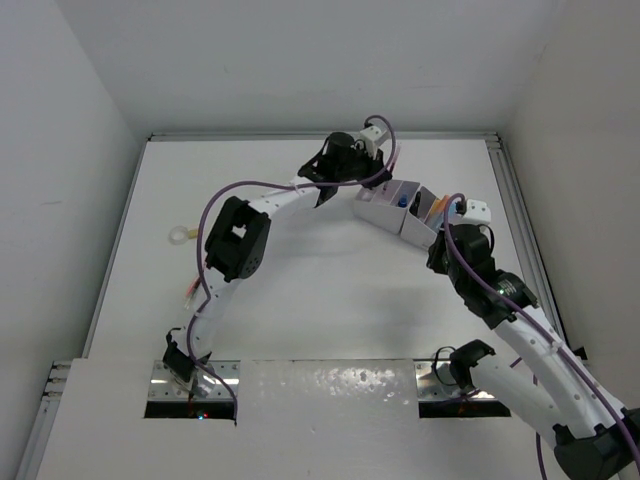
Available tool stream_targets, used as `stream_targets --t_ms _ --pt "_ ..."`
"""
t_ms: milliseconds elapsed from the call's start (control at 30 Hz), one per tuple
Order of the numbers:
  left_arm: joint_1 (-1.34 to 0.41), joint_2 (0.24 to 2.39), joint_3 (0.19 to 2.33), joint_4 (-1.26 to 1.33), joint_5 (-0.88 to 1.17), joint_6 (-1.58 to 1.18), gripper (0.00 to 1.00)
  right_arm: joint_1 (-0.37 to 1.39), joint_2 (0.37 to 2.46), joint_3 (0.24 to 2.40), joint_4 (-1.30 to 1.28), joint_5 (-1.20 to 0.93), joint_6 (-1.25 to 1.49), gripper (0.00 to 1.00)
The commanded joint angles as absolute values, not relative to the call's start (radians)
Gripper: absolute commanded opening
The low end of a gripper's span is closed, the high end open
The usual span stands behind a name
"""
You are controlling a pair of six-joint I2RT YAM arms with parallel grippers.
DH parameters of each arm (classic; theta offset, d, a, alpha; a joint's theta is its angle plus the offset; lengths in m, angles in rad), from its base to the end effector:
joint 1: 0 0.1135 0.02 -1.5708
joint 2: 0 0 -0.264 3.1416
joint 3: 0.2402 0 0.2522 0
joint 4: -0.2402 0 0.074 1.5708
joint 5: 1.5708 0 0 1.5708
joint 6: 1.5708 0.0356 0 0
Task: Sort the stationery into containers
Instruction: Place the pen in the storage box.
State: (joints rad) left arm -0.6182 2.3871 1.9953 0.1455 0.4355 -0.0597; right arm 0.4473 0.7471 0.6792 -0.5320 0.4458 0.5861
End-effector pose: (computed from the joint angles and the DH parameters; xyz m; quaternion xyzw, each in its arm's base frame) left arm 0.4515 -0.3395 0.2303 0.3399 0.7035 -0.3603 0.5096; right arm 0.1530 0.0564 0.2762 0.1627 0.8534 0.0548 0.4922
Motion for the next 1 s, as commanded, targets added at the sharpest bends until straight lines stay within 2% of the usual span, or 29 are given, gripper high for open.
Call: stream_targets --t_ms 0,267,367,400,433,633,800,867,967 --pt "-0.632 2.321 1.945 0.19 0.479 -0.057 0.0 0.446 0.738 0.719 -0.538 0.48 0.606 0.26" --pt "-0.638 2.33 1.87 0.273 0.52 -0.034 0.0 0.446 0.739 0.733 -0.558 0.495 0.6 0.26" --pt "-0.632 2.33 1.879 0.275 0.532 -0.037 0.28 0.445 0.732 0.741 -0.569 0.497 0.589 0.27" --pt "-0.632 2.329 1.887 0.264 0.531 -0.035 0.42 0.446 0.732 0.744 -0.572 0.499 0.584 0.27" --pt "-0.629 2.327 1.899 0.259 0.528 -0.034 0.45 0.446 0.735 0.749 -0.574 0.497 0.584 0.27" --pt "-0.591 2.307 2.13 0.155 0.45 -0.034 0.5 0.446 0.759 0.765 -0.56 0.468 0.572 0.27" --pt "-0.511 2.22 2.292 -0.243 0.283 0.139 0.51 0.474 0.805 0.791 -0.546 0.431 0.557 0.28" --pt "-0.47 2.128 2.275 -0.472 0.183 0.226 0.52 0.495 0.842 0.793 -0.538 0.436 0.555 0.28" --pt "-0.335 1.953 2.05 -0.704 0.081 0.348 0.52 0.566 0.894 0.778 -0.499 0.446 0.557 0.3"
